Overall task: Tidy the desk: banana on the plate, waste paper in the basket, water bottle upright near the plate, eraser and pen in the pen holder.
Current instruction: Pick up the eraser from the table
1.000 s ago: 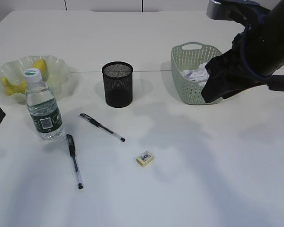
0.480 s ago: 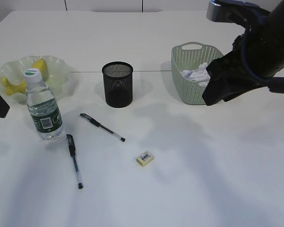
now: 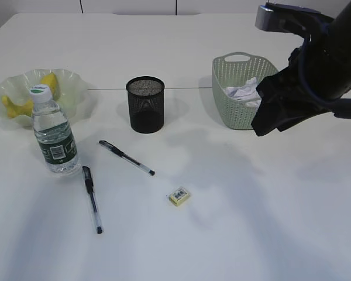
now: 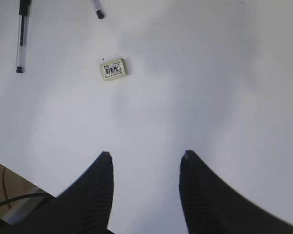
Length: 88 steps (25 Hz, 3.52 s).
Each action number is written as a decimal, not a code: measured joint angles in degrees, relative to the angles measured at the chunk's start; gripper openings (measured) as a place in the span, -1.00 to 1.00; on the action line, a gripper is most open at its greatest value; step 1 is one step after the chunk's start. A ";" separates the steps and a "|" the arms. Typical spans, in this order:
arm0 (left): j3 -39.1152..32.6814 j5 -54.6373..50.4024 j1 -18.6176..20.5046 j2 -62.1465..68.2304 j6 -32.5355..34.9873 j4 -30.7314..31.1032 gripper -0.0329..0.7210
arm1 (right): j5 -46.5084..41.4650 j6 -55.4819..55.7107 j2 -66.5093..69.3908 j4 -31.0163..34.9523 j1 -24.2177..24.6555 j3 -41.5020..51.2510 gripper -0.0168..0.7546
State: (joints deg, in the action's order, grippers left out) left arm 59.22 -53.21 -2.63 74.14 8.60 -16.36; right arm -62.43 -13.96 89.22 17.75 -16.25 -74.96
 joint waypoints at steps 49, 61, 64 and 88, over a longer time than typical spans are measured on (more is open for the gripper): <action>-6.84 -1.12 0.00 -12.64 -2.99 3.41 0.61 | -2.97 7.13 23.14 -14.07 -13.66 -15.75 -0.10; -6.84 -3.17 0.00 -12.64 -2.99 1.91 0.62 | -3.72 4.58 29.58 -11.46 -15.70 -18.73 -0.09; -6.84 -3.17 0.00 -12.64 -2.99 1.69 0.62 | -1.74 3.80 31.27 -11.46 -17.03 -18.77 -0.01; -6.84 -1.31 0.00 -12.64 -2.99 1.43 0.62 | 1.00 3.49 37.12 -12.09 -17.62 -20.49 0.19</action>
State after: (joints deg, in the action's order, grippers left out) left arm 52.38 -54.52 -2.63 61.50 5.61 -14.94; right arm -61.43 -10.47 126.35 5.66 -33.88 -95.45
